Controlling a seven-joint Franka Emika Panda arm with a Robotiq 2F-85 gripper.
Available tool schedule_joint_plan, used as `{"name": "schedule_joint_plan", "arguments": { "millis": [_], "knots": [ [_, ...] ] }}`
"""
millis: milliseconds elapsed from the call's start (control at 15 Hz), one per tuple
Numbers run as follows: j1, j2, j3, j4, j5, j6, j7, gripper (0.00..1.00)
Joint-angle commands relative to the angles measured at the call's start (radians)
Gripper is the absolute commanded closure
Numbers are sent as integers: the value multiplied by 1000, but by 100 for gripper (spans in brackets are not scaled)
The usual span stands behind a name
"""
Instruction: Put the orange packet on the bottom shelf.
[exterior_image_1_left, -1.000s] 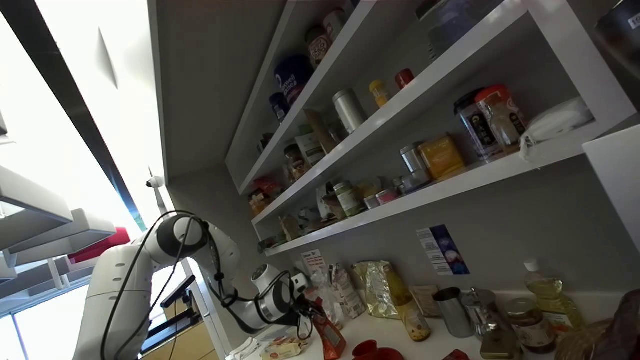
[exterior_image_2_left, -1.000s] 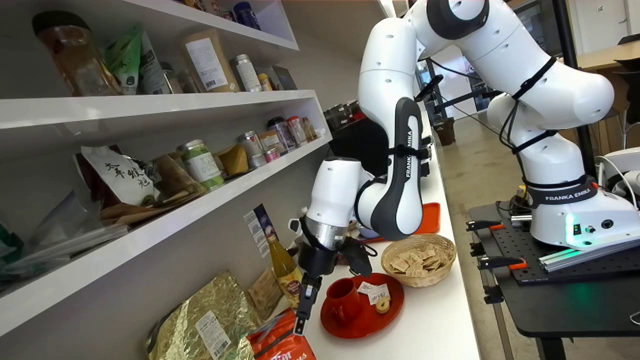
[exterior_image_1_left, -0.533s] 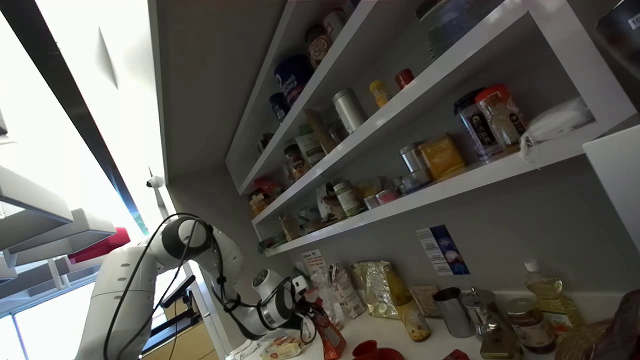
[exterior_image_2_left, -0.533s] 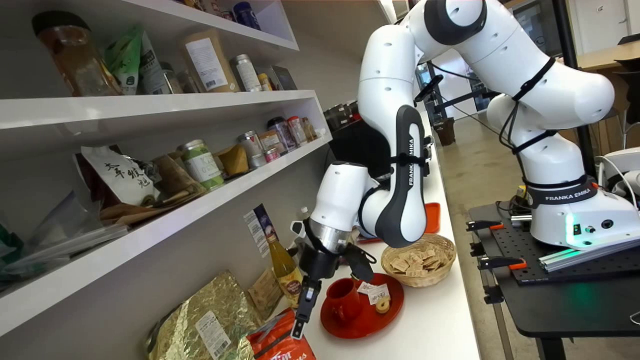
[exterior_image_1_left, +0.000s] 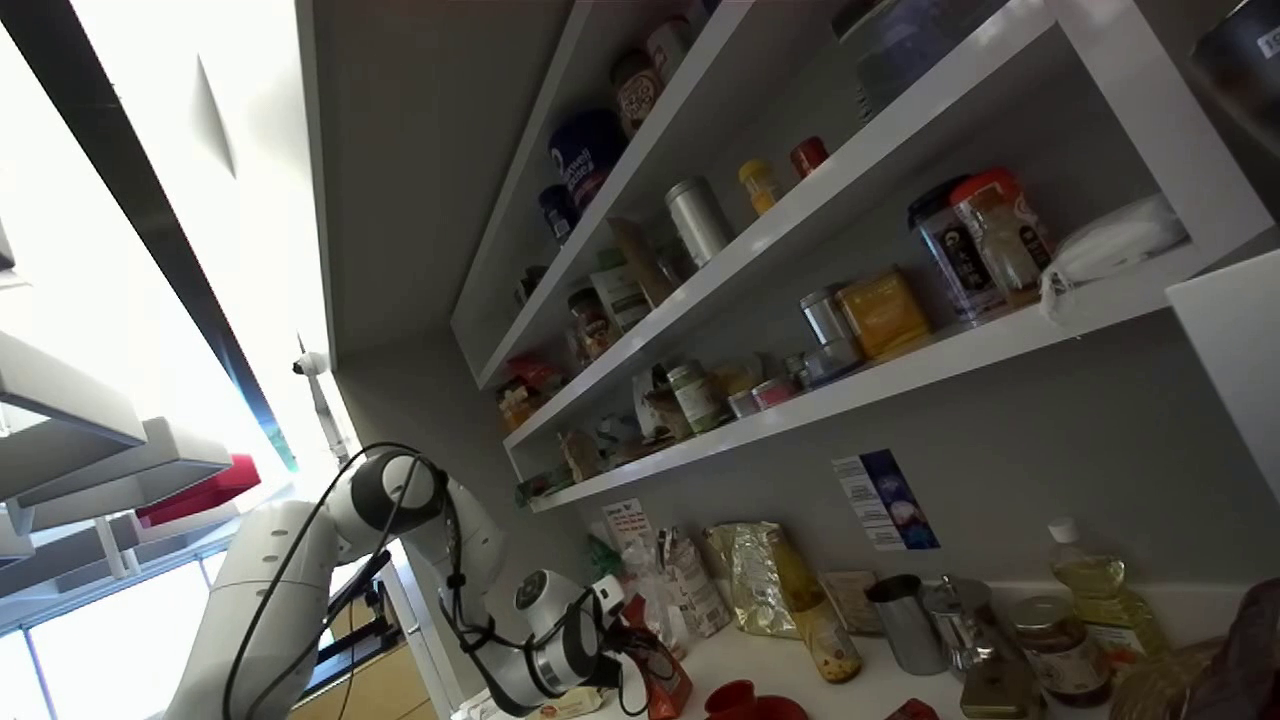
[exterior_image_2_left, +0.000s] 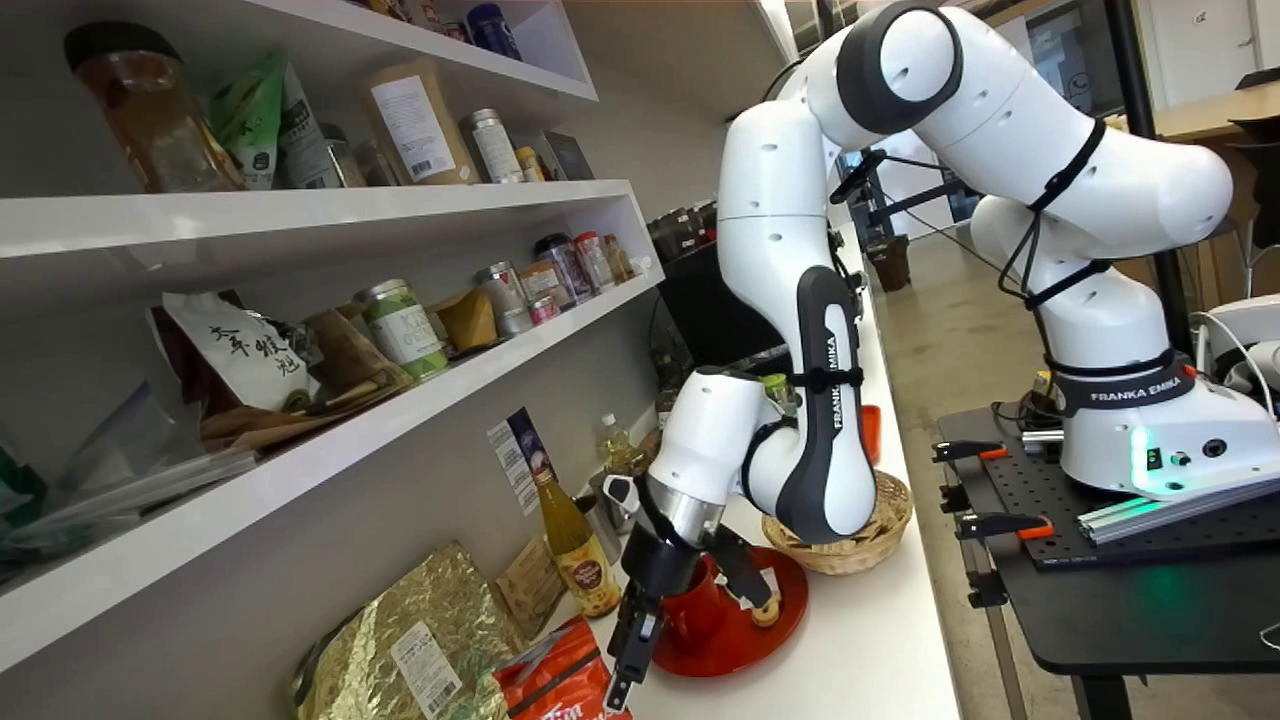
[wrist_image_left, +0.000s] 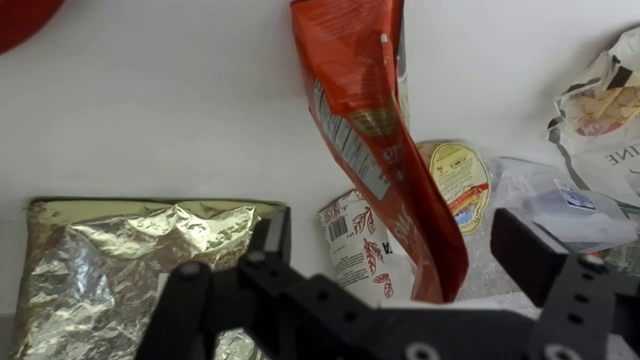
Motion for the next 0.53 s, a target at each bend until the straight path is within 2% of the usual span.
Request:
{"name": "schedule_joint_plan", "arguments": {
  "millis": [0,200,467],
  "knots": [
    [-69,81,126,61,176,66,-214,0],
    [-113,139,196,120,209,103,-312,0],
    [-173,204,254,204,170,134,-384,0]
  ]
}}
